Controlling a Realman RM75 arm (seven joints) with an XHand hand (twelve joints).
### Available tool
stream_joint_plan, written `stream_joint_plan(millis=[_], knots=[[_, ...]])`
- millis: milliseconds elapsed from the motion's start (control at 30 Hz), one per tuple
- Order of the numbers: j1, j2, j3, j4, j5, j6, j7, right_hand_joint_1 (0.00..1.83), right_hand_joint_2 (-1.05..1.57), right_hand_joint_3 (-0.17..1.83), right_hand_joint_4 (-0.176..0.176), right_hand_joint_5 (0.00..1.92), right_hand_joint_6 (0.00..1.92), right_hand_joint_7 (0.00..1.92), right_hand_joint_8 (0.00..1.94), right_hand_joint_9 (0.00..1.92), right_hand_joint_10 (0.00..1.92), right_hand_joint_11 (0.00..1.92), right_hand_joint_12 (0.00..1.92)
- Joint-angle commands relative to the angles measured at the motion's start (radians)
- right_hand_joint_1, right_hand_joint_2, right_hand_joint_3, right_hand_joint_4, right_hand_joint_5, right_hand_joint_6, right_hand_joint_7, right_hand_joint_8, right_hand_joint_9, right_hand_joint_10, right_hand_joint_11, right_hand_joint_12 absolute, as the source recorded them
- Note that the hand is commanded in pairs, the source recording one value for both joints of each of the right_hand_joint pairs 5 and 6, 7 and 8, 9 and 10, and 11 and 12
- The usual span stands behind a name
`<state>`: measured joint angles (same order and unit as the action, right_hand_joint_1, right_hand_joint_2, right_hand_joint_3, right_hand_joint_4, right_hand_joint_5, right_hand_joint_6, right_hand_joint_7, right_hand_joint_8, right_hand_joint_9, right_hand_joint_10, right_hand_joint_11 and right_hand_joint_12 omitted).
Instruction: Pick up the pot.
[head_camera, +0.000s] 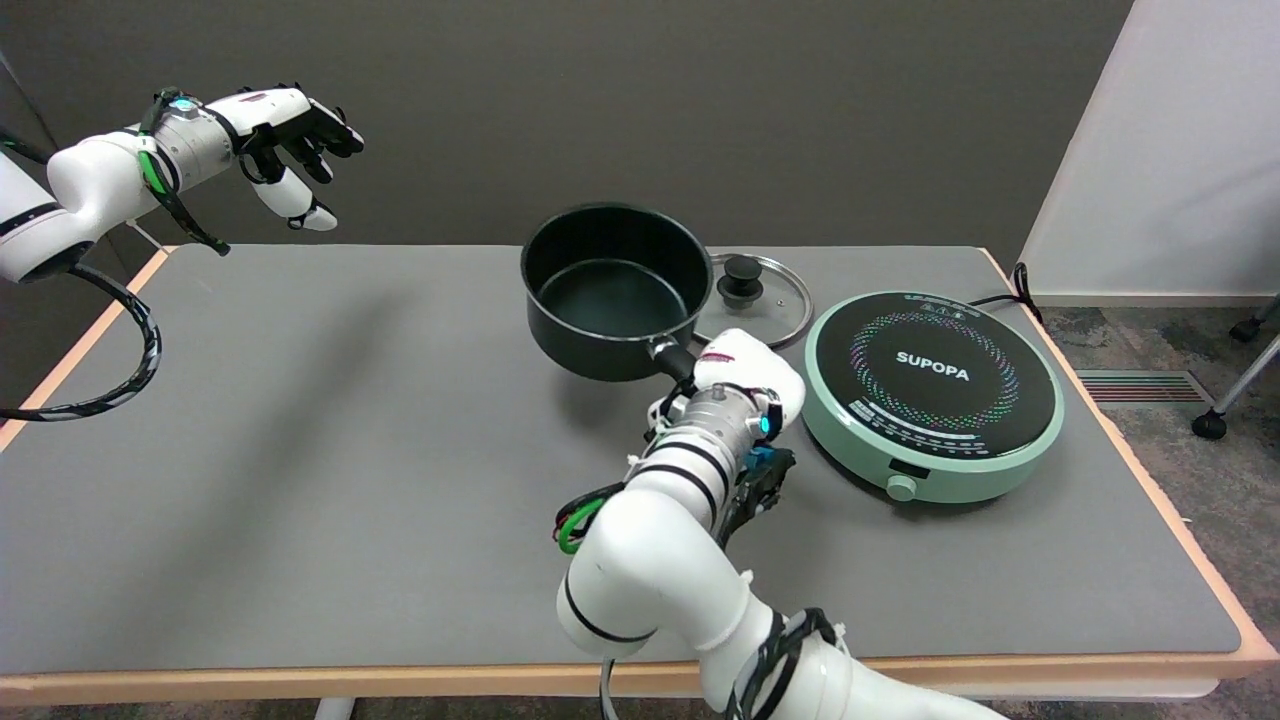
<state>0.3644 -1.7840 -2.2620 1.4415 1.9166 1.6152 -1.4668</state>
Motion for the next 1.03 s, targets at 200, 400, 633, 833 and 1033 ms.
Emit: stream_joint_plan(millis=[200,400,633,833,1033], knots=[[-0.140,0.131,-0.029,0.360,-0.234,-0.058,-0.285,1.07,1.21,0.87,-0.064,1.86,1.86,1.86,1.86,1.86,1.86,1.86,1.86],[-0.205,0.175,-0.048,0.434,-0.374,0.035,-0.333,1.09,1.18,0.87,-0.067,1.85,1.85,1.85,1.85,1.85,1.85,1.85,1.85],[-0.300,0.194,-0.036,0.437,-0.528,0.045,-0.299,1.10,1.17,0.88,-0.070,1.84,1.84,1.84,1.84,1.84,1.84,1.84,1.84],[-0.254,0.299,0.050,0.428,-0.348,-0.030,-0.167,1.10,1.17,0.88,-0.070,1.84,1.84,1.84,1.84,1.84,1.84,1.84,1.84],[-0.182,0.431,0.231,0.424,-0.019,-0.258,-0.137,1.10,1.18,0.87,-0.070,1.84,1.84,1.84,1.84,1.84,1.84,1.84,1.84]])
